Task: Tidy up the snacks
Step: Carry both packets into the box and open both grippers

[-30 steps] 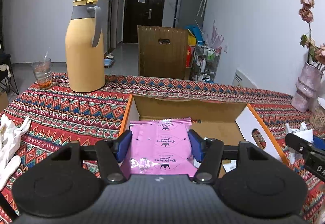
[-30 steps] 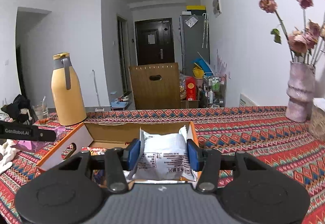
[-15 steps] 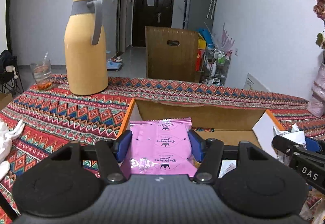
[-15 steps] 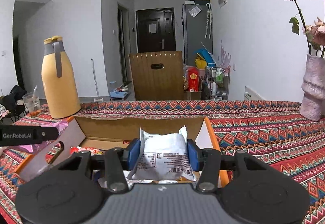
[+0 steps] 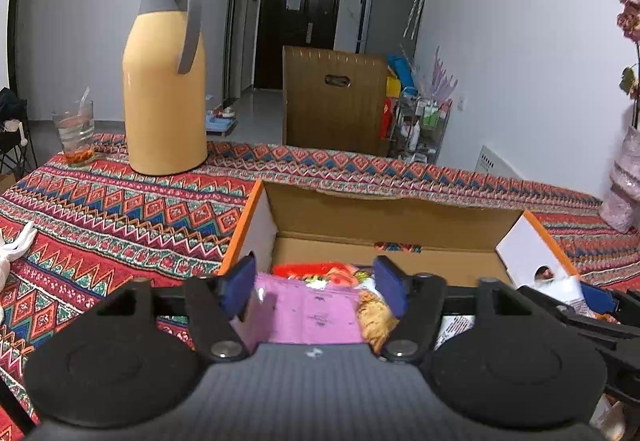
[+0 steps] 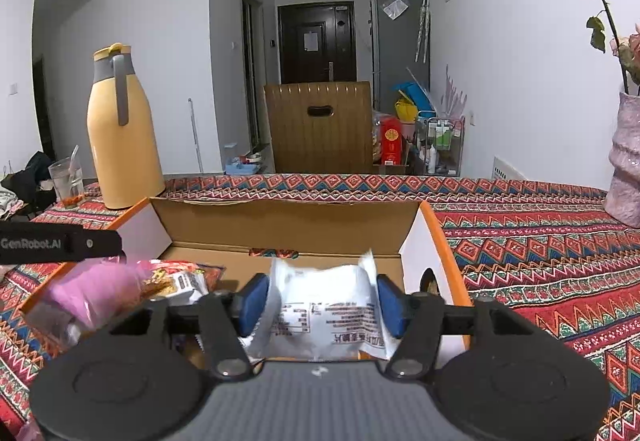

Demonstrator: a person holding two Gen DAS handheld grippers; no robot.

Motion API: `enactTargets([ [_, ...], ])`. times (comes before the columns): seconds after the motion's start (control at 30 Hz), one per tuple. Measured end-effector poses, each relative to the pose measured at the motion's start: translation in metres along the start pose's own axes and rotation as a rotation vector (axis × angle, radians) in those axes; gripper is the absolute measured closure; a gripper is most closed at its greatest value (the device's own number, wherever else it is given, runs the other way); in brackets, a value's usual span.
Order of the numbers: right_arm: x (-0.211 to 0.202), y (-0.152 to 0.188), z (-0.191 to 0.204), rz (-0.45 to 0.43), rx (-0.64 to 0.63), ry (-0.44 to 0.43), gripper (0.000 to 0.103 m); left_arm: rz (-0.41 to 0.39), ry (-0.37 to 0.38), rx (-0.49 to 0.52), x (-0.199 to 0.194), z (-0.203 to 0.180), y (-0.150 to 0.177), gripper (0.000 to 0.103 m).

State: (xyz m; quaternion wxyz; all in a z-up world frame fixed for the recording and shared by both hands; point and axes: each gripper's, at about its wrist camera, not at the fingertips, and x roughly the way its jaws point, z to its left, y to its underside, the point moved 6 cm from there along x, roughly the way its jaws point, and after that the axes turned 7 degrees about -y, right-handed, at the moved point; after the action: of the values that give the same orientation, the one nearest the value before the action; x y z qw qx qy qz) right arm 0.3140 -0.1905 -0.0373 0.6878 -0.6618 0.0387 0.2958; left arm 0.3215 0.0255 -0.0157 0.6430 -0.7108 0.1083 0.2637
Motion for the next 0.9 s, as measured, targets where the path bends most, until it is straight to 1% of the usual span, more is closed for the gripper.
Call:
enactTargets([
  [0.03, -0.002, 0.0, 0.0, -0.002, 0.001, -0.003, 0.038, -0.01, -0.001, -0.003, -0.002, 0.0, -0.001, 0.017],
  [0.07, -0.003, 0.0, 0.0, -0.002, 0.005, -0.006, 0.034, -0.022, -0.004, -0.006, -0.005, 0.001, -0.002, 0.014],
  [0.13, -0.006, 0.0, -0.001, -0.01, 0.01, -0.004, 0.011, -0.037, -0.012, -0.012, -0.009, 0.002, -0.004, 0.0],
  [0.17, -0.008, -0.001, -0.001, -0.016, 0.009, -0.002, 0.009, -0.044, -0.017, -0.016, -0.012, 0.003, -0.005, 0.0],
  [0.23, -0.011, -0.002, -0.001, -0.025, 0.015, -0.006, 0.0, -0.053, -0.021, -0.022, -0.016, 0.004, -0.005, 0.0],
  [0.43, -0.018, -0.003, -0.004, -0.047, 0.034, -0.008, 0.0, -0.056, -0.023, -0.035, -0.02, 0.007, -0.007, 0.0],
  [0.67, -0.019, -0.004, -0.003, -0.046, 0.033, -0.005, 0.0, -0.05, -0.017, -0.033, -0.021, 0.007, -0.007, 0.0],
  [0.83, -0.028, -0.01, -0.003, -0.068, 0.023, 0.006, 0.0, -0.064, -0.007, -0.042, -0.031, 0.006, -0.011, 0.0],
  [0.9, -0.032, -0.014, -0.001, -0.079, 0.017, 0.012, 0.0, -0.082, 0.003, -0.049, -0.04, 0.007, -0.015, 0.0],
])
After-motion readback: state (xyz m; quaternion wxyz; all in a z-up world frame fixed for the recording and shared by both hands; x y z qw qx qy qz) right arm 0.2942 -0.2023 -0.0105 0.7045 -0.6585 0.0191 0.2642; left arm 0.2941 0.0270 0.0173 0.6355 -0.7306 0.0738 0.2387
